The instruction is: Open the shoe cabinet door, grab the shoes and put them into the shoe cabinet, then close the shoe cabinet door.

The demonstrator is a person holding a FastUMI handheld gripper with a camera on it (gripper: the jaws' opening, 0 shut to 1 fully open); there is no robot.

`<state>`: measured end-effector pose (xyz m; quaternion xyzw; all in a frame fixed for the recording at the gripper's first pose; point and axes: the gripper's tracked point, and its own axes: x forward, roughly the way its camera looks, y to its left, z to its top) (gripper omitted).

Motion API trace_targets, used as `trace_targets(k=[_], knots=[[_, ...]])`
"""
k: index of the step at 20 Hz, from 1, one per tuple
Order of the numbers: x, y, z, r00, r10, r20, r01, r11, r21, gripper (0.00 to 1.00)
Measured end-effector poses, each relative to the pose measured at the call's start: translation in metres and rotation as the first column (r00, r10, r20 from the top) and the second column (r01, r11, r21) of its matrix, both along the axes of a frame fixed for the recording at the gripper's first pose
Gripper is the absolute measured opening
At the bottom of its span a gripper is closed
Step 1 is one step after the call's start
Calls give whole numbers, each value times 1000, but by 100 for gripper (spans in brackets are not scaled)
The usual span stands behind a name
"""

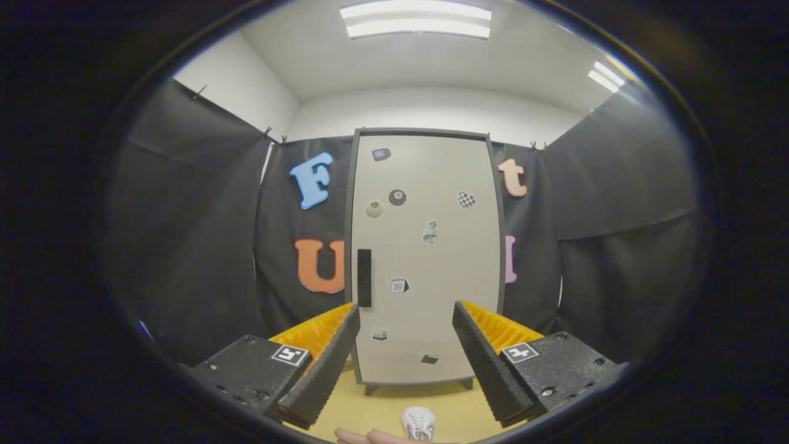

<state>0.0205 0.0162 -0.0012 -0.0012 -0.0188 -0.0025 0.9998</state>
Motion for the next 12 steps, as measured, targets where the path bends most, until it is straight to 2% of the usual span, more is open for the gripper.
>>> trace_targets(k=[6, 12], knots=[[33, 12, -7, 1000, -24, -3, 24, 1000, -6, 99], [94, 44, -11, 999, 22, -27, -22, 1000, -6, 99]])
